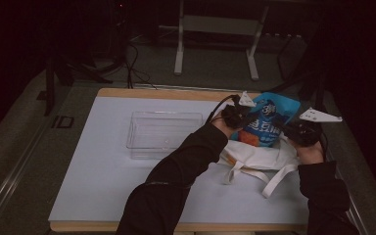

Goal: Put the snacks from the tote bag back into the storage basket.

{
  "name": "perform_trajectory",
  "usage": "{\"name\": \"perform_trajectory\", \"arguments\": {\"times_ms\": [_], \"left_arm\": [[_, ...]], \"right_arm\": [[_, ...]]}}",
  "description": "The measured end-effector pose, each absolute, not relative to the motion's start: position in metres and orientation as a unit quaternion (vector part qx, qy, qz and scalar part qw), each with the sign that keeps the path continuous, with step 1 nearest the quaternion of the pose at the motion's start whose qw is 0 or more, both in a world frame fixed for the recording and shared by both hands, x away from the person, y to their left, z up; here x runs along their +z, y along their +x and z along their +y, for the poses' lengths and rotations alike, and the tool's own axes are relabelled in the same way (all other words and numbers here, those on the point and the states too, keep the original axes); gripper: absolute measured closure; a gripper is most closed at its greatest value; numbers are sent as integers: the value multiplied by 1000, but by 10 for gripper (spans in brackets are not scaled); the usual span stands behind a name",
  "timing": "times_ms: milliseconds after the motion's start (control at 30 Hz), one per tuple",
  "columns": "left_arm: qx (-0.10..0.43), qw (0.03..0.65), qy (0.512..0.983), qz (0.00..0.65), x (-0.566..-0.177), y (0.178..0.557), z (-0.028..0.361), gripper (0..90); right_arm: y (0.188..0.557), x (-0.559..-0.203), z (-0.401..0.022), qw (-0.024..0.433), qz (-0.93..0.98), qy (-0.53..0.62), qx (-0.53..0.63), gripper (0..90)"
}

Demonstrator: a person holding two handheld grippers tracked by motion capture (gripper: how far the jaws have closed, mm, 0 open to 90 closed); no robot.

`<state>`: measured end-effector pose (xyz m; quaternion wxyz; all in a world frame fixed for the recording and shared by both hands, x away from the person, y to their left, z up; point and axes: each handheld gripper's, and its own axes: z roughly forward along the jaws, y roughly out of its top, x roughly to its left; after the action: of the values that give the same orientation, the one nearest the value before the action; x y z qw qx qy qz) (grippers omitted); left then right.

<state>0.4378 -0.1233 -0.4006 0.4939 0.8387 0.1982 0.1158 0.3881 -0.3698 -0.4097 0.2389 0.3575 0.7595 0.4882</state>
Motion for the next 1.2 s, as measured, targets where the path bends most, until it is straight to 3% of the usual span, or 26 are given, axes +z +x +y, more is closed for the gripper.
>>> {"name": "perform_trajectory", "arguments": {"times_ms": [1200], "left_arm": [[131, 492, 840, 188, -323, 418, -112, 900]], "right_arm": [[371, -342, -361, 258, 742, 339, 517, 879]]}}
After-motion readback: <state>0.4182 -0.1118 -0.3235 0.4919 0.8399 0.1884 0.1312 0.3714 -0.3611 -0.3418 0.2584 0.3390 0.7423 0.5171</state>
